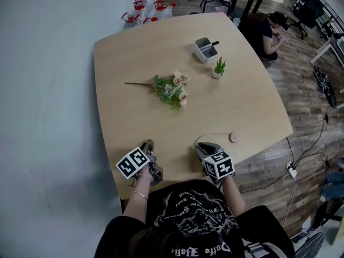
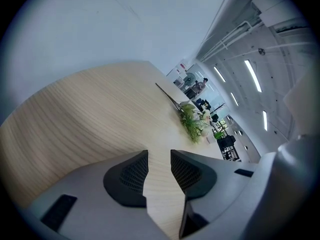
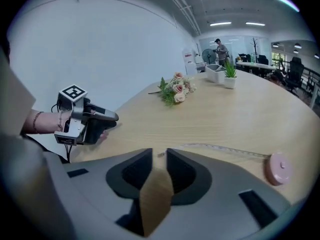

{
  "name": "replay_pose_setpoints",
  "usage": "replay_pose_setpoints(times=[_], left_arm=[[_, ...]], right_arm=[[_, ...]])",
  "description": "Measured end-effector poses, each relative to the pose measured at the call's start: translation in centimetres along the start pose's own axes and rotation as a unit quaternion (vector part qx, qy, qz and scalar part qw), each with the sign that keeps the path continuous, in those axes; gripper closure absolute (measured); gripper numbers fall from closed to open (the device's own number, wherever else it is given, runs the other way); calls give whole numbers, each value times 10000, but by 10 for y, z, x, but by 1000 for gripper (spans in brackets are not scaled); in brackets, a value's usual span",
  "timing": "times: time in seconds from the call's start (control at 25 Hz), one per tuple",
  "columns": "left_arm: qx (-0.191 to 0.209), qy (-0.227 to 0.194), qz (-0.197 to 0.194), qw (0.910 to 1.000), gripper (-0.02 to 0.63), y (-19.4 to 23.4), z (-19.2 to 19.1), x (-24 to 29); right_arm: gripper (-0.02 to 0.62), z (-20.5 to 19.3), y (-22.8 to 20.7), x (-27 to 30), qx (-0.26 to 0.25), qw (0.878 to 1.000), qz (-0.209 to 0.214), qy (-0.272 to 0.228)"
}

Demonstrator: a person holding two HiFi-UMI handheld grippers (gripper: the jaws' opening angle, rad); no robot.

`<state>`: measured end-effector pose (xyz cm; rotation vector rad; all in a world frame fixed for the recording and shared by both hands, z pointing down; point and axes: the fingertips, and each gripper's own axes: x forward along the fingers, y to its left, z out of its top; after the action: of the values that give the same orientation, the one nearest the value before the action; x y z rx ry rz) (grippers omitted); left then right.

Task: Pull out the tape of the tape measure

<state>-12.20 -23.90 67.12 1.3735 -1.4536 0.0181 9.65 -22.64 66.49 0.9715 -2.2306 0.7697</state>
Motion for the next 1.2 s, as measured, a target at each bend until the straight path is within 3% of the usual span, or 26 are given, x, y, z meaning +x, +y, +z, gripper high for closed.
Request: replay_pose_setpoints(times=[0.04, 0.08, 0.2, 0.36, 0.52, 0.6, 0.68, 0.8, 0.92, 1.0, 1.08, 1.16, 1.2], left_arm=[[16, 1, -5, 10000, 462, 0, 0, -1], [30, -2, -16, 10000, 460, 0, 0, -1], [100, -26, -91, 9999, 449, -2, 1, -2], [372, -93, -299, 9988, 445, -12, 2, -5], [884, -243, -628, 9938, 445, -31, 4, -12], [1276, -368, -804, 9879, 446, -43, 6, -17], [1816, -558, -1030, 9764, 445, -61, 9, -27], [2624, -891, -1363, 9511, 443, -89, 14, -45], [3063, -1077, -1626, 9317, 440, -107, 13, -59], [3178, -1051, -1699, 9269, 439, -111, 8, -62], [3187, -1004, -1683, 9274, 439, -109, 4, -62], [3099, -1021, -1640, 9309, 439, -104, 4, -62], [3067, -1043, -1627, 9320, 439, -102, 5, -62]], right_arm=[[445, 0, 4, 3, 59, 9999, 100, 24], [390, 0, 8, 6, 91, 9998, 166, 47], [341, 1, 12, 8, 43, 9998, 181, 36], [333, 7, 10, -5, 17, 9998, 68, -171], [334, 23, -7, -31, -79, 9975, -294, -640], [334, 34, -18, -48, -221, 9937, -586, -930], [334, 45, -30, -67, -397, 9872, -943, -1224], [343, 65, -45, -99, -542, 9731, -1423, -1729], [354, 76, -52, -122, -577, 9622, -1708, -2040], [371, 74, -58, -131, -556, 9581, -1895, -2077], [412, 66, -69, -137, -382, 9542, -2128, -2066], [564, 57, -84, -144, -143, 9493, -2376, -2055], [580, 54, -90, -147, -50, 9477, -2446, -2050]])
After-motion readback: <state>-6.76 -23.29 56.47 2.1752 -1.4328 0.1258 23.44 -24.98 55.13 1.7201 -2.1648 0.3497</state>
